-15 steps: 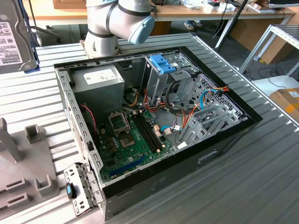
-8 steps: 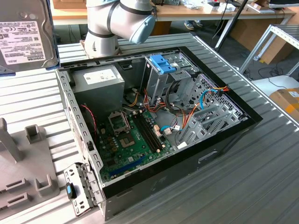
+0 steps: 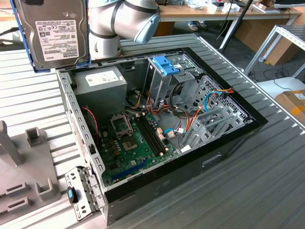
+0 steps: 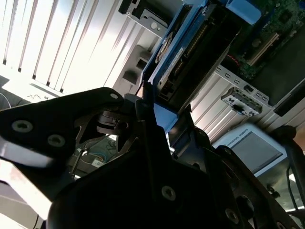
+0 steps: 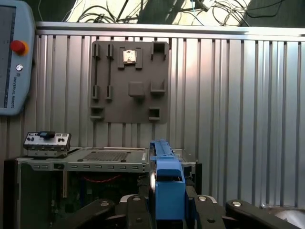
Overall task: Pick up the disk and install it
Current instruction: 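Pick up the disk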
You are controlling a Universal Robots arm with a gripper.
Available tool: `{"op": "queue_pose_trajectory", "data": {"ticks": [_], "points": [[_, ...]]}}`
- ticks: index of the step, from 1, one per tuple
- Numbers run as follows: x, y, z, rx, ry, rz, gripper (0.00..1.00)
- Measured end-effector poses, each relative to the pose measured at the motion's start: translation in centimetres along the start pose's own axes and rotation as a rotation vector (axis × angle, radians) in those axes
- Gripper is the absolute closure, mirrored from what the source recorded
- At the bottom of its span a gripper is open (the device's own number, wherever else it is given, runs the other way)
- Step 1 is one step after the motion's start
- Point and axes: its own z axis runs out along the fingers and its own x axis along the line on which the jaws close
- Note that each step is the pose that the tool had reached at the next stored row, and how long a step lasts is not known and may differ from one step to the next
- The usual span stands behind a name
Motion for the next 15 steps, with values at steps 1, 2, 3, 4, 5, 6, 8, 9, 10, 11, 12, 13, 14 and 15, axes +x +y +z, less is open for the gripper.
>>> {"op": "queue_pose_trajectory", "data": {"ticks": [1,2,3,4,5,6,8,9,10,11,12,13,14,15], "points": [[0.0,-0.54,-0.02,-0.0002,0.0001,0.0,0.64],[0.01,-1.17,-0.04,-0.0003,0.0001,-0.001,0.64],[0.01,-1.63,-0.06,-0.0004,0.0002,-0.001,0.64],[0.01,-2.11,-0.07,-0.0005,0.0002,-0.001,0.64],[0.02,-2.78,-0.09,-0.0005,0.0001,-0.002,0.64],[0.02,-3.67,-0.11,-0.0006,0.0001,-0.003,0.64],[0.03,-5.39,-0.17,-0.0011,0.0003,-0.004,0.64],[0.03,-5.86,-0.19,-0.0012,0.0003,-0.005,0.64],[0.04,-6.36,-0.2,-0.0012,0.0002,-0.005,0.64],[0.05,-7.33,-0.22,-0.0015,0.0002,-0.006,0.64],[0.05,-7.82,-0.24,-0.0016,0.0002,-0.007,0.64],[0.06,-8.27,-0.26,-0.0018,0.0003,-0.007,0.64],[0.07,-8.98,-0.28,-0.002,0.0003,-0.007,0.64],[0.08,-9.65,-0.3,-0.0021,0.0003,-0.008,0.64]]}}
